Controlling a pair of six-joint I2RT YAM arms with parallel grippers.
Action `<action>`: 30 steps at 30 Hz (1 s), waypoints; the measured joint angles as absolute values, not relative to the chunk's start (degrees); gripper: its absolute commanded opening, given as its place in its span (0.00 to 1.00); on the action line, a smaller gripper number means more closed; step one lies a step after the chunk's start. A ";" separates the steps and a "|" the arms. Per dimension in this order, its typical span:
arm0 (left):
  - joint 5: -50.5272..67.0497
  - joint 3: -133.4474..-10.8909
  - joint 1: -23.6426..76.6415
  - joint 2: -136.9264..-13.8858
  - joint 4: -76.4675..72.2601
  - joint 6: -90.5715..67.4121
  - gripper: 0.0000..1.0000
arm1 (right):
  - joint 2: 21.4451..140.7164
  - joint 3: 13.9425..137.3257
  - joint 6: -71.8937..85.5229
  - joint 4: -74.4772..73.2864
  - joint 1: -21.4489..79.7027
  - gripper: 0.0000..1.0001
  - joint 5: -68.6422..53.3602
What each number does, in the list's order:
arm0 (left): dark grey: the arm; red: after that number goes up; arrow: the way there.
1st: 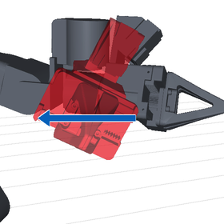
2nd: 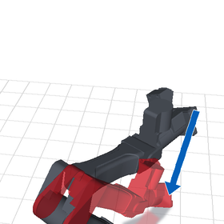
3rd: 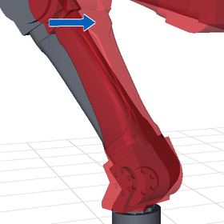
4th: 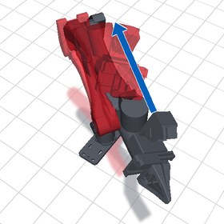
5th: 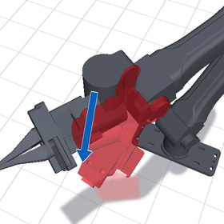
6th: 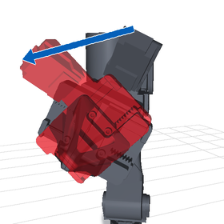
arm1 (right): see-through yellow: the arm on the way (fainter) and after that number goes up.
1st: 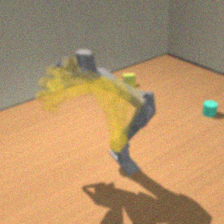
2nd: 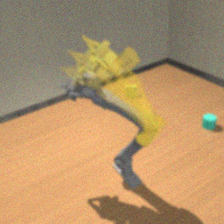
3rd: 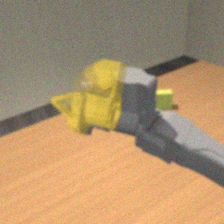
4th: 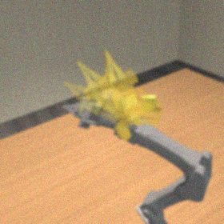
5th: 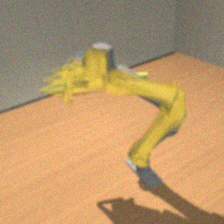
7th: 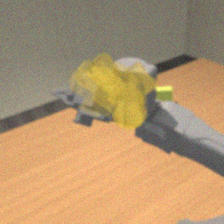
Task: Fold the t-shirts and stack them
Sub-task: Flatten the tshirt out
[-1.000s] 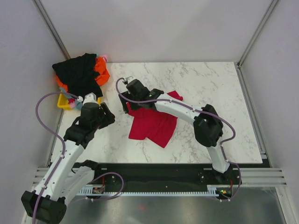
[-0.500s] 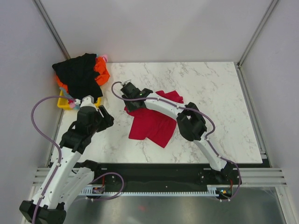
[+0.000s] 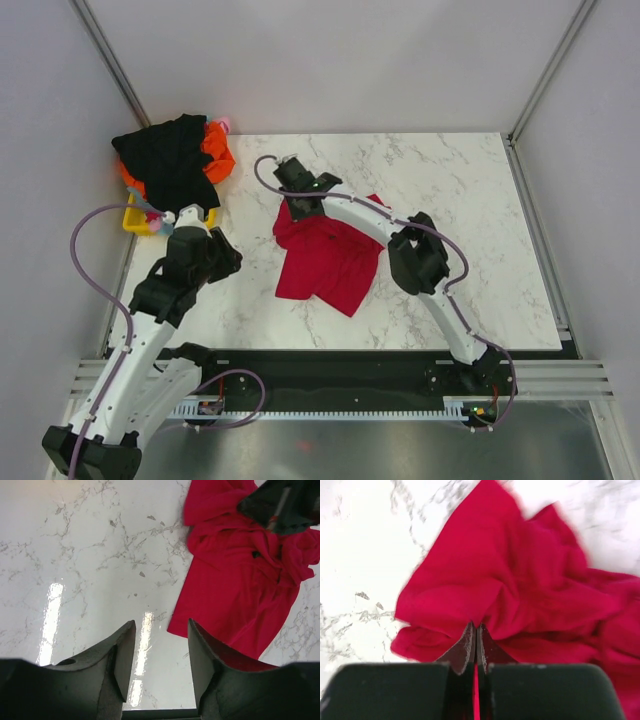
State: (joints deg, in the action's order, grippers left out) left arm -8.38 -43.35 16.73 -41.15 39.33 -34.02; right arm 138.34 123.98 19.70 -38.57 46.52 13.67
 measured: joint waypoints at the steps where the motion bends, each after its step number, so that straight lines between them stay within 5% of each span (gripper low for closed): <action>1: -8.34 -43.35 16.73 -41.28 39.31 -33.87 0.49 | 136.92 123.98 19.59 -39.05 45.69 0.00 13.72; 5: -7.18 -43.31 16.75 -41.65 39.29 -33.10 0.50 | 125.40 120.66 19.27 -40.03 40.34 0.00 14.17; 14: -5.61 -43.31 23.16 -50.70 37.01 -32.56 0.73 | 75.66 84.68 19.81 -31.55 15.29 0.00 22.85; 20: -5.21 -42.63 28.40 -63.55 32.01 -33.15 0.76 | 73.63 65.56 21.50 -30.15 12.23 0.10 21.08; 21: -5.04 -42.54 28.51 -64.93 31.22 -33.21 0.76 | 74.91 62.92 22.00 -30.50 11.11 0.17 20.18; 22: -4.89 -42.54 28.60 -66.02 30.74 -33.21 0.76 | 75.70 60.18 22.70 -30.72 10.15 0.61 19.25; 24: -4.82 -42.54 28.73 -67.31 29.58 -33.21 0.76 | 75.42 54.87 24.05 -31.07 8.78 0.90 18.02; 25: -4.80 -42.54 28.80 -67.70 29.10 -33.21 0.76 | 74.74 52.69 24.86 -31.05 8.60 0.98 17.80; 30: -4.43 -43.16 30.00 -71.24 25.21 -33.17 0.77 | 67.24 44.95 28.45 -30.57 8.86 0.98 17.39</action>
